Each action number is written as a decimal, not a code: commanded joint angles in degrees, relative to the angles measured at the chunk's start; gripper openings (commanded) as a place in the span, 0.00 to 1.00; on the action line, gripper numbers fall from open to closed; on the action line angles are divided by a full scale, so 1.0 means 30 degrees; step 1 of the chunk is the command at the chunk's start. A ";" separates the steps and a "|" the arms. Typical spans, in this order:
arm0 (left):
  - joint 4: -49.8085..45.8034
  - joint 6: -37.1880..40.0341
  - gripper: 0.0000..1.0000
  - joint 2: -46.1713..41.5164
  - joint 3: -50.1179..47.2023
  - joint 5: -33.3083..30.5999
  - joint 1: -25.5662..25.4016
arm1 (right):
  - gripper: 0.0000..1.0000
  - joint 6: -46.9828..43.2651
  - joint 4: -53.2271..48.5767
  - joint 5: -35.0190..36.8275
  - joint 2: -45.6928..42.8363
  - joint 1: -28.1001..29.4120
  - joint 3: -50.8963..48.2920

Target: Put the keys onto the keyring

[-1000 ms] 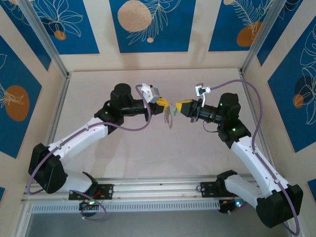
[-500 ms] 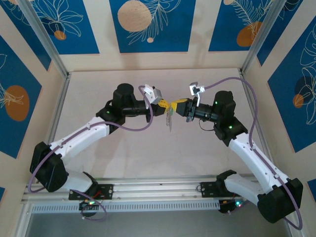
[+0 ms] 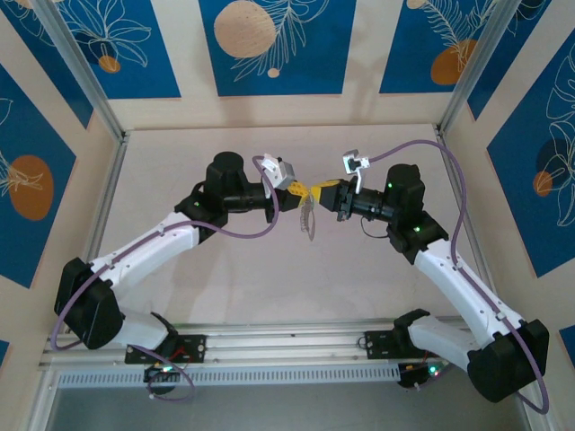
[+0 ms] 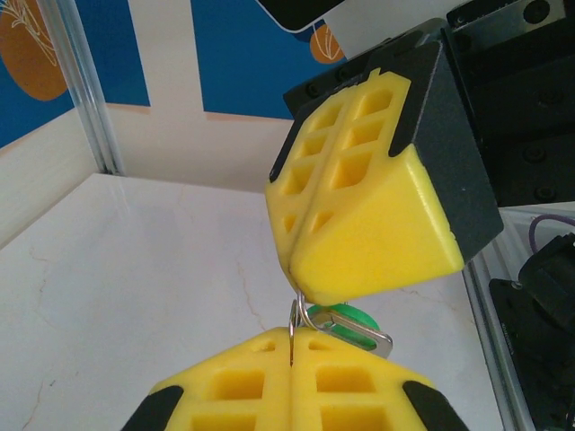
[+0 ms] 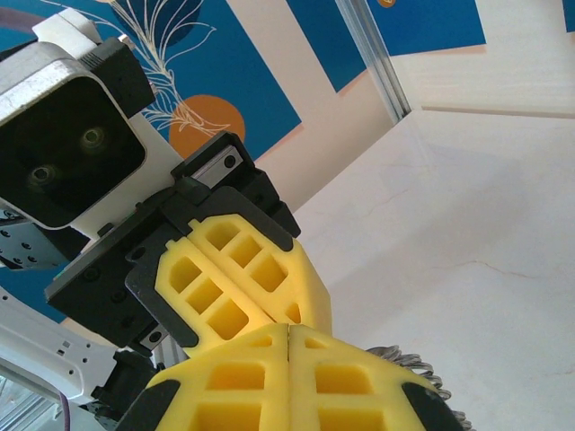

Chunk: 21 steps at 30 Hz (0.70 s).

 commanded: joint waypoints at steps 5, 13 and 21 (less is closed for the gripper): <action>0.0334 0.0535 0.00 -0.0226 0.0887 0.0335 -0.0348 | 0.00 -0.0492 -0.0114 0.0162 0.0340 0.0313 0.0535; 0.1004 0.0579 0.00 -0.0710 0.0370 -0.0147 -0.0420 | 0.00 -0.0050 -0.0094 0.0187 0.0569 -0.0536 0.0136; 0.1957 0.0491 0.00 -0.1268 -0.0279 -0.0776 -0.0419 | 0.00 0.0413 -0.0158 -0.0281 0.0481 -0.1265 -0.0376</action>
